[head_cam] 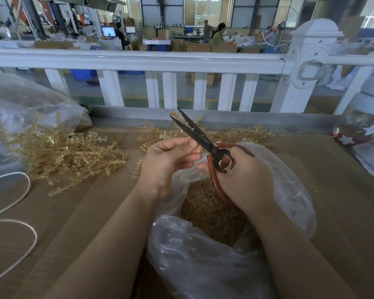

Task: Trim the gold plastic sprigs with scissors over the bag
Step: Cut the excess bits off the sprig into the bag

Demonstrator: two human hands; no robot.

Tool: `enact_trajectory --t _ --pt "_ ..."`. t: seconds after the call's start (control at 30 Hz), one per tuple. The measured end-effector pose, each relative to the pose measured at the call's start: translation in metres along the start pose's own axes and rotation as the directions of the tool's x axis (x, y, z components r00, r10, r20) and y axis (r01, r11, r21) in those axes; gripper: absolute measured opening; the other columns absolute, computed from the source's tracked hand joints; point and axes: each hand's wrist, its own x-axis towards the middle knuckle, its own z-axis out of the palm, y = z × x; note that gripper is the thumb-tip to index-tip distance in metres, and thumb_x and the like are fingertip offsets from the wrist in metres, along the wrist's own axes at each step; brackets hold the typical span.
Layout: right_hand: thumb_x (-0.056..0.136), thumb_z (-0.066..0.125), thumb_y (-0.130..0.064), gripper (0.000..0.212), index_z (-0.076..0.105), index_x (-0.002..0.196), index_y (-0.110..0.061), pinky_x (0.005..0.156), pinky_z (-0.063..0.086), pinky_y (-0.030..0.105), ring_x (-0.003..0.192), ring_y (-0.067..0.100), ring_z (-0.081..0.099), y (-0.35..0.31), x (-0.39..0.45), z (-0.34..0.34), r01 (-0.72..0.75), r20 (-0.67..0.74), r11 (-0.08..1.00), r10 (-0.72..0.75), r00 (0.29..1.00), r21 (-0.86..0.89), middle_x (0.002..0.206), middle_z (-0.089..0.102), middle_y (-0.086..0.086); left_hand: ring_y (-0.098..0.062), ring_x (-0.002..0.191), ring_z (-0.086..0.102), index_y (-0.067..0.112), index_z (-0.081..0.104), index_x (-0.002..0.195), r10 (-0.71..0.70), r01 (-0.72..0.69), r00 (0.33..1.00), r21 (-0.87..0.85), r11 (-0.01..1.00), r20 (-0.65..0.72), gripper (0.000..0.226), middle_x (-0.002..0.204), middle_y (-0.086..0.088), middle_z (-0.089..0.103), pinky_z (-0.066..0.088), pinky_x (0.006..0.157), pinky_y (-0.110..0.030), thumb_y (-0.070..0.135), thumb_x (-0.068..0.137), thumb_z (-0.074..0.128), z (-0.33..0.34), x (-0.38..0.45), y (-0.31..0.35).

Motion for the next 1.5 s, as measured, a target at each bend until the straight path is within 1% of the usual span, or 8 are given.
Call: enact_trajectory --t 0.17,0.27,0.37,0.5,0.63,0.77,1.1,1.5 --pt "0.074 0.052 -0.082 0.063 0.056 0.07 -0.02 0.058 0.054 0.035 0.058 0.009 0.056 0.001 0.0 -0.001 -0.029 0.049 0.999 0.027 0.998 0.038 0.064 0.059 -0.01 -0.018 0.052 0.052 0.001 0.062 0.075 0.243 -0.217 0.966 0.225 0.95 -0.094 0.026 0.069 -0.017 0.061 0.046 0.055 -0.025 0.021 0.083 0.076 -0.005 0.0 -0.004" --pt "0.072 0.045 -0.088 0.07 0.061 0.076 -0.021 0.061 0.055 0.034 0.062 0.008 0.059 0.001 0.0 -0.001 -0.027 0.081 0.998 0.023 0.996 0.054 0.067 0.063 -0.01 -0.044 0.081 0.056 0.005 0.053 0.09 0.336 -0.305 0.93 0.195 0.932 -0.15 0.03 0.09 -0.026 0.056 0.052 0.086 -0.054 0.02 0.083 0.078 -0.012 0.004 -0.001" --pt "0.07 0.041 -0.091 0.072 0.064 0.08 -0.024 0.064 0.056 0.032 0.064 0.007 0.059 0.001 0.0 -0.001 -0.016 0.109 0.999 0.011 0.994 0.048 0.069 0.063 -0.012 -0.034 0.113 0.061 0.004 0.059 0.115 0.314 -0.293 0.946 0.201 0.935 -0.079 0.036 0.118 -0.018 0.063 0.049 0.102 -0.047 0.022 0.087 0.07 -0.017 0.006 0.002" --pt "0.07 0.027 -0.097 0.078 0.065 0.082 -0.029 0.064 0.055 0.028 0.064 0.002 0.057 0.002 0.001 0.0 -0.01 0.11 0.996 0.0 0.994 0.085 0.068 0.06 -0.018 -0.019 0.096 0.064 0.004 0.067 0.098 0.354 -0.345 0.935 0.188 0.92 -0.017 0.007 0.101 -0.005 0.071 0.049 0.088 -0.029 0.007 0.095 0.062 -0.017 0.008 -0.001" --pt "0.066 0.024 -0.101 0.084 0.066 0.084 -0.03 0.062 0.052 0.02 0.064 -0.001 0.056 0.003 0.002 0.002 -0.019 0.106 0.996 0.009 0.994 0.091 0.069 0.061 -0.02 -0.011 0.083 0.063 0.008 0.07 0.092 0.342 -0.337 0.939 0.134 0.932 -0.015 0.009 0.09 0.001 0.072 0.049 0.078 -0.021 0.004 0.094 0.062 -0.017 0.008 0.001" --pt "0.066 0.022 -0.101 0.083 0.065 0.084 -0.032 0.06 0.038 0.007 0.063 -0.007 0.052 0.002 0.001 0.002 -0.02 0.103 0.994 0.009 0.995 0.108 0.066 0.056 -0.023 -0.014 0.086 0.063 0.009 0.069 0.089 0.344 -0.342 0.939 0.103 0.934 -0.011 0.006 0.092 -0.004 0.071 0.05 0.082 -0.023 0.007 0.091 0.063 -0.016 0.007 0.002" --pt "0.075 0.03 -0.093 0.072 0.063 0.085 -0.029 0.053 0.029 0.006 0.055 -0.012 0.039 -0.003 0.0 -0.007 0.033 0.056 0.999 -0.035 0.998 0.04 0.062 0.037 -0.03 -0.024 0.089 0.063 0.0 0.07 0.092 0.343 -0.354 0.935 0.138 0.925 0.093 0.006 0.095 -0.015 0.071 0.053 0.087 -0.034 0.002 0.09 0.064 -0.02 0.008 -0.003" --pt "0.073 0.03 -0.094 0.069 0.058 0.077 -0.032 0.054 0.036 0.01 0.057 -0.007 0.046 -0.003 0.0 -0.008 0.05 0.04 0.995 -0.054 0.998 0.082 0.061 0.047 -0.024 -0.019 0.088 0.067 0.001 0.071 0.095 0.315 -0.326 0.942 0.087 0.941 0.119 0.011 0.093 -0.006 0.075 0.052 0.086 -0.03 0.009 0.088 0.067 -0.018 0.008 -0.004"
